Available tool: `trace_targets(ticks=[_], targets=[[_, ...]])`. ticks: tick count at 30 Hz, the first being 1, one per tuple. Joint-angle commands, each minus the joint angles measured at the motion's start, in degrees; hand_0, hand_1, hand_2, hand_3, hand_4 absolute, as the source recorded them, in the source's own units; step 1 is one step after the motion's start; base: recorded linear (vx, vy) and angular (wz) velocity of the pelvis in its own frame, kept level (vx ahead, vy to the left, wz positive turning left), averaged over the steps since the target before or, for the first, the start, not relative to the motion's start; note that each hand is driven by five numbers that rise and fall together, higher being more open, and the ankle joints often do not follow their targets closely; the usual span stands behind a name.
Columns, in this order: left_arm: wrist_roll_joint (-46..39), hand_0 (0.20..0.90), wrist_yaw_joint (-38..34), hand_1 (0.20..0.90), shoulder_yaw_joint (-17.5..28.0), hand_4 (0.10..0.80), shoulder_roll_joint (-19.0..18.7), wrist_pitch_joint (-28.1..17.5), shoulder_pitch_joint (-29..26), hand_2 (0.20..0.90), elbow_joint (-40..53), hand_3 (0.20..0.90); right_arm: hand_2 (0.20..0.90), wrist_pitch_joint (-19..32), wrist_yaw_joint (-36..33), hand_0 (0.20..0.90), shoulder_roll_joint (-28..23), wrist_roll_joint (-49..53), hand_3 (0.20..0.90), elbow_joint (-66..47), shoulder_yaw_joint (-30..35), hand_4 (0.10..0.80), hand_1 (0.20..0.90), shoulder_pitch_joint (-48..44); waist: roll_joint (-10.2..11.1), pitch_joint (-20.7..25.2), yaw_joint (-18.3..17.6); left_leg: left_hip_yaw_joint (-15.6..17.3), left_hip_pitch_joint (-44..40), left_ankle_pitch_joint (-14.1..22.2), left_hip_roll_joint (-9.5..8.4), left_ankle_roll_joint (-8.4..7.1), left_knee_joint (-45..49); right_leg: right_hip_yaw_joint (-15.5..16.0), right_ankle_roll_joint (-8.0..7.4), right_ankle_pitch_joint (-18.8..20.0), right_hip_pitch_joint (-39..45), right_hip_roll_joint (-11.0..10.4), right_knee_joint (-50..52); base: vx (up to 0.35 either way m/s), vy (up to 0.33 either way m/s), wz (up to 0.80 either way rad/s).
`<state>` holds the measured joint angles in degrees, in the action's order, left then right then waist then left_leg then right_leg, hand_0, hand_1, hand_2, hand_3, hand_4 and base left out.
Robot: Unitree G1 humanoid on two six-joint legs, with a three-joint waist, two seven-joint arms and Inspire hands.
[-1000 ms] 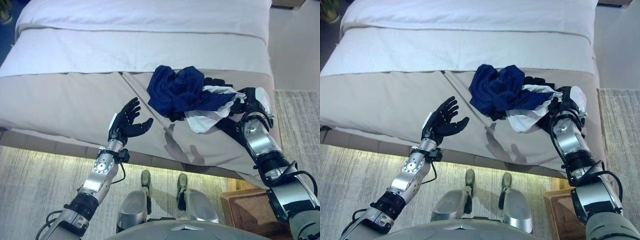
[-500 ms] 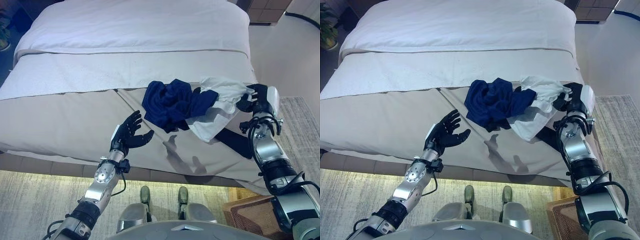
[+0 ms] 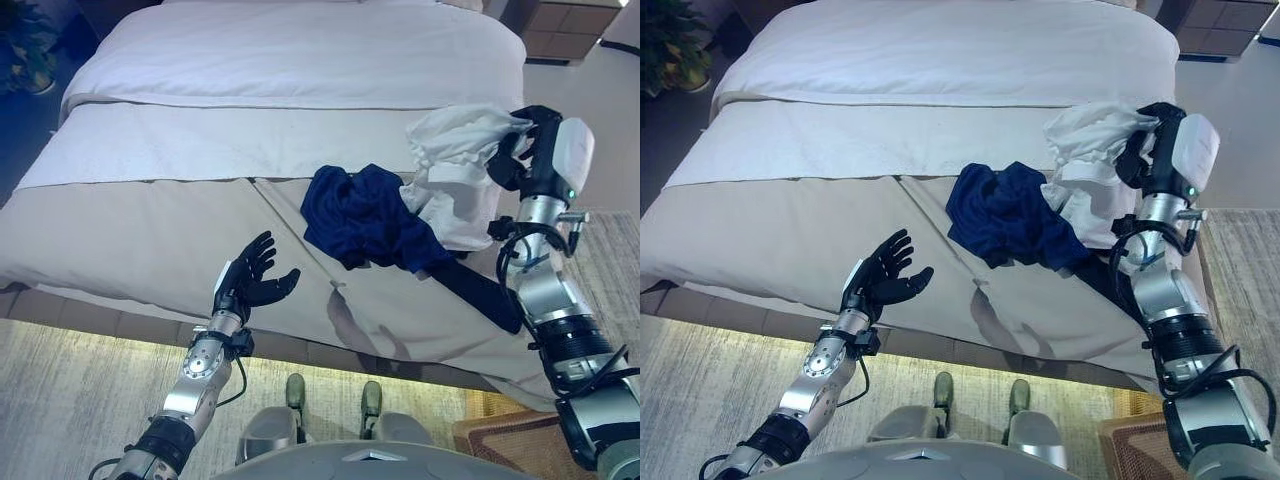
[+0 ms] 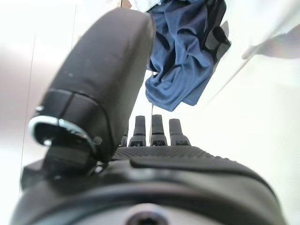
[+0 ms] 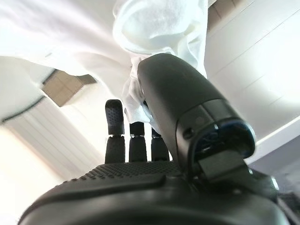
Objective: Pick up the clothes from the bed and place them into the basket
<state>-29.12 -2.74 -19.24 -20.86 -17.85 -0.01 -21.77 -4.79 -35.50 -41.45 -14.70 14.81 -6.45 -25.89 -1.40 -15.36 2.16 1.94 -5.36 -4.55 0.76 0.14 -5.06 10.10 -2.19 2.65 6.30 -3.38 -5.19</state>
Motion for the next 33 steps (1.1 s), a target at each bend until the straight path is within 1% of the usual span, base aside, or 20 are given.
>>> trace_targets(ticks=[1,7,10,11,12,14,15,17,18,19,20,21,23,24,25,26,28,30,32,33], targets=[[0.52,0.900,2.45,0.900,-0.29,0.800,-1.70,-7.34,-1.66,0.900,-0.99,0.900,0.300,5.82,-7.57,0.300,-8.40,1.41,0.200,-0.02,2.53,0.100,0.300,-14.02,2.82,9.41,0.97,4.20,-1.95,9.07,1.85,-1.72,2.71,1.27,-2.12,-3.58,-0.08,-2.64,2.94,0.032,0.012,0.00],[0.85,0.900,2.81,0.900,-0.95,0.800,-1.31,-7.81,-1.36,0.900,-1.99,0.900,0.300,2.48,-5.39,0.300,-9.46,3.04,0.200,1.30,2.55,0.100,0.300,-13.95,3.17,10.05,0.77,4.25,-2.41,9.04,1.82,-1.65,2.30,0.57,-1.98,-3.48,0.41,-2.40,2.28,0.006,0.002,0.00],[3.13,0.900,2.05,0.900,-0.97,0.800,-1.54,-4.31,-1.34,0.900,-2.92,0.900,0.300,0.73,-3.48,0.300,-9.82,4.52,0.200,1.92,3.68,0.100,0.300,-12.69,3.44,10.21,0.21,4.79,-2.63,9.12,2.06,-1.63,2.31,0.10,-2.00,-3.39,0.36,-2.22,2.24,-0.014,0.005,-0.01],[3.91,0.900,1.61,0.900,-1.09,0.800,-1.82,-3.61,-1.64,0.900,-4.71,0.900,0.300,-0.33,-2.13,0.300,-10.75,5.79,0.200,2.18,3.92,0.100,0.300,-12.56,3.57,10.38,-0.53,5.10,-2.90,9.10,2.16,-1.67,2.23,-0.63,-1.94,-3.35,0.29,-1.81,2.19,-0.035,0.014,-0.02],[3.91,0.900,1.61,0.900,-1.09,0.800,-1.82,-3.61,-1.64,0.900,-4.71,0.900,0.300,-0.33,-2.13,0.300,-10.75,5.79,0.200,2.18,3.92,0.100,0.300,-12.56,3.57,10.38,-0.53,5.10,-2.90,9.10,2.16,-1.67,2.23,-0.63,-1.94,-3.35,0.29,-1.81,2.19,-0.048,0.020,-0.04],[4.81,0.900,1.76,0.900,-1.07,0.800,-2.26,-2.21,-2.16,0.900,-5.59,0.900,0.300,-1.72,-0.07,0.300,-11.58,7.16,0.200,2.30,4.39,0.100,0.300,-12.49,3.84,10.56,-1.21,5.19,-2.94,9.55,2.33,-1.79,3.09,-1.85,-1.76,-3.42,0.09,-1.45,2.21,-0.047,0.022,-0.09],[5.34,0.900,1.50,0.900,-0.94,0.800,-2.50,-2.04,-2.48,0.900,-6.27,0.900,0.300,-2.02,1.31,0.300,-12.43,8.07,0.200,2.43,4.61,0.100,0.300,-12.28,4.14,10.51,-1.74,4.64,-2.63,10.38,1.97,-1.85,4.92,-3.12,-1.59,-3.33,-0.20,-1.35,2.31,-0.050,0.036,-0.18],[6.80,0.900,0.03,0.900,-0.51,0.800,-2.57,-1.64,-2.68,0.900,-6.97,0.900,0.300,-2.85,3.79,0.300,-13.34,9.12,0.200,2.74,4.32,0.100,0.300,-12.46,4.80,10.05,-1.75,1.30,-1.06,12.88,0.05,-1.69,9.96,-6.21,-1.37,-2.81,-0.74,-1.43,2.35,-0.024,0.071,-0.27],[7.06,0.900,-1.72,0.900,0.53,0.800,-2.24,-0.97,-2.22,0.900,-7.30,0.900,0.300,-2.39,4.89,0.300,-13.38,10.01,0.200,3.09,3.68,0.100,0.300,-12.75,5.05,9.38,-1.15,-2.82,0.16,14.44,-2.30,-0.89,13.01,-9.26,-1.45,-2.08,-0.83,-1.43,2.29,-0.019,0.127,-0.51],[6.61,0.900,-3.18,0.900,2.06,0.800,-1.91,0.06,-1.64,0.900,-7.34,0.900,0.300,-2.41,5.74,0.300,-13.00,10.23,0.200,3.01,3.05,0.100,0.300,-12.91,5.10,8.82,-0.48,-7.47,0.83,14.96,-4.99,0.11,14.11,-12.23,-1.83,-1.03,-1.13,-1.30,2.34,-0.037,0.147,-1.06],[6.43,0.900,-3.05,0.900,3.16,0.800,-1.67,0.32,-1.37,0.900,-7.33,0.900,0.300,-3.70,5.71,0.300,-12.77,9.99,0.200,2.79,2.91,0.100,0.300,-12.56,4.90,8.52,-0.52,-8.09,0.91,14.98,-5.81,0.64,14.15,-13.55,-2.11,-0.54,-1.36,-1.18,2.49,-0.065,0.144,-1.55],[6.44,0.900,-2.71,0.900,4.24,0.800,-1.52,1.04,-1.43,0.900,-6.85,0.900,0.300,-4.84,5.26,0.300,-12.69,9.88,0.200,1.88,3.63,0.100,0.300,-11.11,4.61,8.38,-1.08,-6.74,0.82,15.04,-5.86,1.09,14.06,-14.54,-2.38,-0.24,-2.03,-1.07,2.95,-0.070,0.140,-1.66],[5.92,0.900,-2.03,0.900,5.41,0.800,-1.71,2.27,-1.74,0.900,-6.22,0.900,0.300,-6.76,4.49,0.300,-12.17,10.19,0.200,0.26,6.72,0.100,0.300,-6.47,4.24,8.08,-2.82,-4.87,0.21,15.32,-5.92,1.82,13.27,-15.31,-3.68,1.52,-4.76,-1.86,4.06,-0.078,0.107,-1.05],[5.83,0.900,-2.21,0.900,5.78,0.800,-1.93,1.92,-1.97,0.900,-6.37,0.900,0.300,-7.15,4.09,0.300,-11.55,10.88,0.200,-0.91,8.68,0.100,0.300,-3.64,4.05,7.52,-3.70,-4.22,-0.45,15.18,-5.71,1.91,12.40,-14.88,-4.66,2.91,-6.81,-2.33,4.81,-0.120,0.040,-0.56],[6.10,0.900,-2.69,0.900,6.13,0.800,-2.33,1.34,-2.00,0.900,-6.34,0.900,0.300,-7.15,3.49,0.300,-10.72,11.61,0.200,-1.72,9.96,0.100,0.300,-1.86,3.89,6.96,-4.17,-3.34,-0.95,14.94,-5.50,1.90,11.69,-13.13,-5.34,3.90,-8.18,-2.67,5.49,-0.163,0.012,-0.44],[5.60,0.900,-3.80,0.900,6.52,0.800,-2.89,0.90,-1.88,0.900,-6.26,0.900,0.300,-6.44,3.78,0.300,-9.91,11.97,0.200,-1.86,10.74,0.100,0.300,-1.06,3.67,6.47,-4.18,-2.05,-1.35,14.48,-5.17,1.81,10.97,-10.70,-5.60,4.38,-8.87,-2.91,6.31,-0.193,0.009,-0.53],[4.52,0.900,-4.99,0.900,7.12,0.800,-3.60,0.95,-2.09,0.900,-5.85,0.900,0.300,-6.44,4.36,0.300,-9.26,12.48,0.200,-1.52,11.19,0.100,0.300,-0.88,3.32,5.85,-3.93,0.00,-1.74,13.81,-4.73,2.00,9.83,-7.91,-5.70,4.85,-9.62,-3.31,9.48,-0.205,0.000,-1.05],[1.48,0.900,-6.76,0.900,8.42,0.800,-4.61,1.67,-2.06,0.900,-3.98,0.900,0.300,-5.99,4.38,0.300,-8.54,12.82,0.200,-0.37,10.38,0.100,0.300,-1.67,2.34,5.43,-2.65,4.15,-1.42,12.29,-3.30,2.35,8.85,-2.56,-4.88,3.88,-9.39,-5.12,15.58,-0.277,-0.061,-1.49],[-0.39,0.900,-8.05,0.900,9.44,0.800,-4.79,2.08,-2.29,0.900,-2.76,0.900,0.300,-4.93,3.69,0.300,-7.98,13.64,0.200,0.65,9.53,0.100,0.300,-2.49,1.81,5.63,-1.64,6.61,-0.75,11.79,-1.90,2.33,8.83,0.28,-3.84,1.72,-8.03,-6.17,16.93,-0.218,-0.121,-1.30],[-1.37,0.900,-8.46,0.900,9.87,0.800,-4.72,2.15,-2.60,0.900,-2.47,0.900,0.300,-3.88,3.04,0.300,-7.68,14.21,0.200,1.39,9.29,0.100,0.300,-2.66,1.87,5.96,-1.25,7.78,-0.25,11.66,-1.15,2.21,9.11,1.51,-3.31,-0.43,-6.35,-5.98,14.89,-0.122,-0.116,-1.06]])
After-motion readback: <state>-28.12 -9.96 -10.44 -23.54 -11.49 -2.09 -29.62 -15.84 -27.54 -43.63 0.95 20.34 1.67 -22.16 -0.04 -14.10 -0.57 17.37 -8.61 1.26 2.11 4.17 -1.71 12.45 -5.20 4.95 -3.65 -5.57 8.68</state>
